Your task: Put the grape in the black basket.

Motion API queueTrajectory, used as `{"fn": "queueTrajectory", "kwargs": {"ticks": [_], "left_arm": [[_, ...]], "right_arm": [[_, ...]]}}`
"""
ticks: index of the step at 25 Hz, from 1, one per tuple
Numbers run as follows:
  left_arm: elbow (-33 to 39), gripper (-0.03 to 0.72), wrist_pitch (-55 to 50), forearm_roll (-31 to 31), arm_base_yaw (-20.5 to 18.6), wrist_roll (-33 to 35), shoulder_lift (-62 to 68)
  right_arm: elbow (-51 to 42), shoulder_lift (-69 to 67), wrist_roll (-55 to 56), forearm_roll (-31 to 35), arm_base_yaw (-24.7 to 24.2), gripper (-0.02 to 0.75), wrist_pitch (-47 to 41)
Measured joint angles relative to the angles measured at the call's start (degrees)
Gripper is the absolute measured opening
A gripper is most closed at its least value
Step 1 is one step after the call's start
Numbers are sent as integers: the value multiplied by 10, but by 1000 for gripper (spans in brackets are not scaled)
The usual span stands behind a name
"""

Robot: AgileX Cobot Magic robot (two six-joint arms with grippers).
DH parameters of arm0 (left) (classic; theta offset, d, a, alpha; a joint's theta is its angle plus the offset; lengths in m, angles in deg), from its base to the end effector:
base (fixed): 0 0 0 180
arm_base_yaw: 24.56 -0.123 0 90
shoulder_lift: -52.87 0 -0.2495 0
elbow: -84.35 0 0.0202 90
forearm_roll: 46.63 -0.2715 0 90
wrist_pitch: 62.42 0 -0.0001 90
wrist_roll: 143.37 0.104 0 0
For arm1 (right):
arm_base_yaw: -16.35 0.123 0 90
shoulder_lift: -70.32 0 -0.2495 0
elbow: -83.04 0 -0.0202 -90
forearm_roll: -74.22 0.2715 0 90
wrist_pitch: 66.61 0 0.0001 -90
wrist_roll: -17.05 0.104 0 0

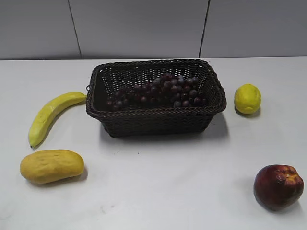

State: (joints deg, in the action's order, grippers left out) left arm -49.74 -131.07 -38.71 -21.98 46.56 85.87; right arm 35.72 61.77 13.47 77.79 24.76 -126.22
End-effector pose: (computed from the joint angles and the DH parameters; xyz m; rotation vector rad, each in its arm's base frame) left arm 0.1081 -0.0182 0.2440 0.2630 2.5517 -0.1360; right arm 0.0590 0.0144 0.2845 -0.2130 2.0050 0.1278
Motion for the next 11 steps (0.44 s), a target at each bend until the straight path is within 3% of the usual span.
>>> {"fn": "queueTrajectory", "kwargs": {"ticks": [11], "left_arm": [[25, 578, 64, 0, 0, 0, -174]], "right_arm": [[0, 0, 0, 0, 0, 499, 0]]}}
